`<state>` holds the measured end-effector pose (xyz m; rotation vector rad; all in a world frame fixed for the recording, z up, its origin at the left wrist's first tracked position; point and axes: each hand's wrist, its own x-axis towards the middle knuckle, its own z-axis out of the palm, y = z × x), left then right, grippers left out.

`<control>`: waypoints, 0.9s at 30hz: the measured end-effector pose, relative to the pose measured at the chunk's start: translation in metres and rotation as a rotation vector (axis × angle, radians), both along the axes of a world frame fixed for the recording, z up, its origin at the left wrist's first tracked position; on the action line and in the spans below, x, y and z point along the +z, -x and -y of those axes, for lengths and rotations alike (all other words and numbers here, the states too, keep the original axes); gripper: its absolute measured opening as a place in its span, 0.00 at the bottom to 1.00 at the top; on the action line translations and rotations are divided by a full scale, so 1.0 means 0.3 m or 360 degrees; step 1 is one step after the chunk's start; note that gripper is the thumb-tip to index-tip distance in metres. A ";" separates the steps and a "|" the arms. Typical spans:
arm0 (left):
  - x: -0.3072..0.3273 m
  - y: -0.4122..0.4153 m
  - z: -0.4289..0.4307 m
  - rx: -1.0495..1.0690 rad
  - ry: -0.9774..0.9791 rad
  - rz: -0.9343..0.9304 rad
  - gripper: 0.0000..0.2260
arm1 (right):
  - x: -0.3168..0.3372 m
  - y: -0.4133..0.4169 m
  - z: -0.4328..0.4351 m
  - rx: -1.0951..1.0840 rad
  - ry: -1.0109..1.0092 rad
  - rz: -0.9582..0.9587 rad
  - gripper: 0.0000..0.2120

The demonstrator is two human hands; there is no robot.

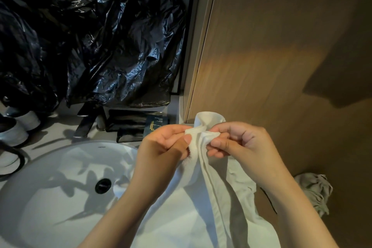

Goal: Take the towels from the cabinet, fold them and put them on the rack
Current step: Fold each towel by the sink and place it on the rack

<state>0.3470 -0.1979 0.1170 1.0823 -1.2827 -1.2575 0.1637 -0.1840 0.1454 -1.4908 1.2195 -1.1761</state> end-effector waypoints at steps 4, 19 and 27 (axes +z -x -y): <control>0.007 0.011 -0.005 -0.0012 0.0027 -0.0030 0.06 | 0.007 0.001 -0.002 -0.0047 0.0057 -0.0014 0.05; 0.040 0.051 -0.027 0.0017 0.0240 -0.0062 0.05 | 0.005 -0.016 0.005 -0.0061 0.0195 -0.0143 0.08; 0.041 0.035 -0.042 -0.0154 0.0198 -0.0157 0.10 | -0.011 -0.024 0.015 -0.0182 0.0196 -0.0162 0.03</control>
